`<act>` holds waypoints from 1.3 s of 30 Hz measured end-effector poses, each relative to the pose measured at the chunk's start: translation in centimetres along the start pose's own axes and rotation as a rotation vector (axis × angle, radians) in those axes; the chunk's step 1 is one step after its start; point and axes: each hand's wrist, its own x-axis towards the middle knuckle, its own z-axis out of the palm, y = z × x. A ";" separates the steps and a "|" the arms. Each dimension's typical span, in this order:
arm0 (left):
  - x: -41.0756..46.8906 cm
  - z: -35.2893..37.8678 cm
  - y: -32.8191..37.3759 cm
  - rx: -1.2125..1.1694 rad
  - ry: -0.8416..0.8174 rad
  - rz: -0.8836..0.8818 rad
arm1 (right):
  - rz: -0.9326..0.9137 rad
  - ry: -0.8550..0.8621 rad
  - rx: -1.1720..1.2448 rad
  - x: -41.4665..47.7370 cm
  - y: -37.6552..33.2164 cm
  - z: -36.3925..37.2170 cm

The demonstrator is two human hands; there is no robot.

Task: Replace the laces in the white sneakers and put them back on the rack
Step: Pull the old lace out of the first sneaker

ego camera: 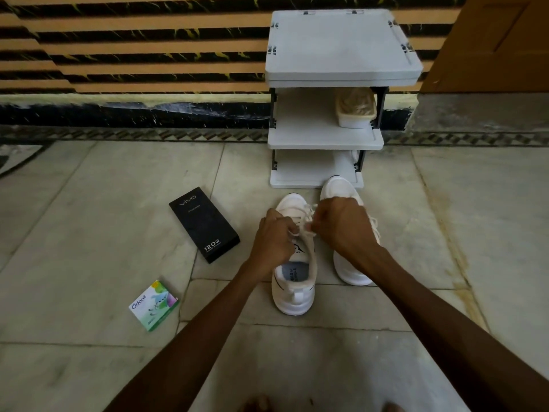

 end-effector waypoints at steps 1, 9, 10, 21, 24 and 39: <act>0.3 0.1 0.1 -0.042 -0.010 -0.033 | -0.011 -0.109 -0.017 -0.2 -0.2 0.4; 0.4 -1.8 -1.2 -1.579 -0.186 -0.554 | 0.078 -0.102 0.072 -2.3 0.1 3.3; 0.4 -1.9 -1.2 -1.568 -0.179 -0.541 | 0.099 -0.098 0.111 -2.3 0.2 3.4; 1.2 -4.3 0.4 -1.267 -0.027 -0.308 | 0.142 -0.056 0.186 -2.2 1.4 4.1; 0.9 -4.3 -0.8 -1.879 -0.006 -0.424 | 0.161 -0.065 0.196 -2.2 1.4 4.2; 0.9 -1.4 1.0 0.459 0.164 0.309 | 0.162 -0.054 0.219 -2.3 1.6 4.3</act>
